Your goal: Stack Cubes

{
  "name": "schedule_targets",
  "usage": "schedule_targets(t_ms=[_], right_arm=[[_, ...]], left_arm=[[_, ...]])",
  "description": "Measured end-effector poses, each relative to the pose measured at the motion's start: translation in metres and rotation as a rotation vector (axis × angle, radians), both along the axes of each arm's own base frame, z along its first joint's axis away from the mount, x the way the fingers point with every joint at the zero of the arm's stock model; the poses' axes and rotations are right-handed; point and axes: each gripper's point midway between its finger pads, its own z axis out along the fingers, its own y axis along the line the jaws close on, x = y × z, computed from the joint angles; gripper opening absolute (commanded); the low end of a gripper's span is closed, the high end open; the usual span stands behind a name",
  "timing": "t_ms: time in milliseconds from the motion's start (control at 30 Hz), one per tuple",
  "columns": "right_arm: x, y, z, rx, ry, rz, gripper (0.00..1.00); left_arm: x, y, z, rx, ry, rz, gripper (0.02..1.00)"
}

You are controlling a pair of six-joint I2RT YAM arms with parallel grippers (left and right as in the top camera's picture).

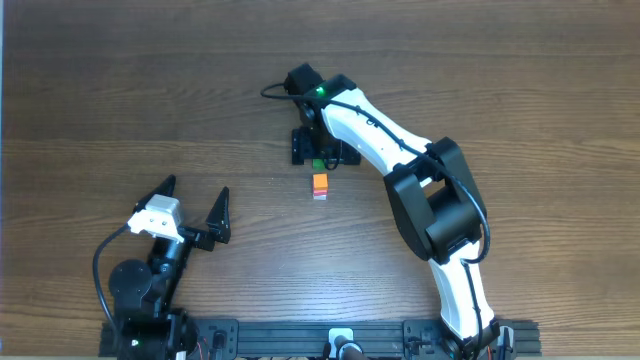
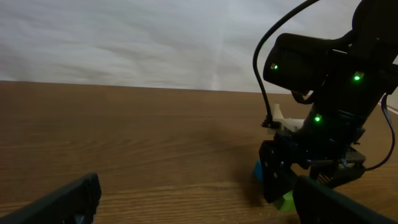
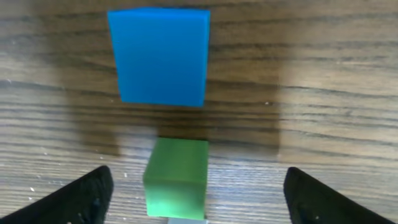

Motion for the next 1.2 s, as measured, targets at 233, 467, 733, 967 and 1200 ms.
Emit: schedule_targets(t_ms=[233,467,733,967,1200], right_arm=[[-0.0014,0.0092,0.0003,0.01,-0.013,-0.005,0.603],[-0.0025,0.0096,-0.0033,0.005,-0.005,-0.019,0.481],[-0.0033,0.0096,-0.0062,0.001,0.001,-0.019,0.354],[-0.0031,0.0091,-0.0062,-0.002,-0.001,-0.021,0.226],[-0.0023,0.0095,-0.0053,-0.001,-0.003,-0.021,0.11]], left_arm=[[0.0,0.0,0.0,0.0,0.0,0.0,0.998],[0.0,0.0,0.0,0.0,0.0,0.0,0.998],[0.0,0.0,0.0,0.0,0.0,0.0,0.996],[0.0,0.0,0.0,0.0,0.0,0.0,0.998],[0.0,0.0,0.0,0.0,0.0,0.0,0.998]])
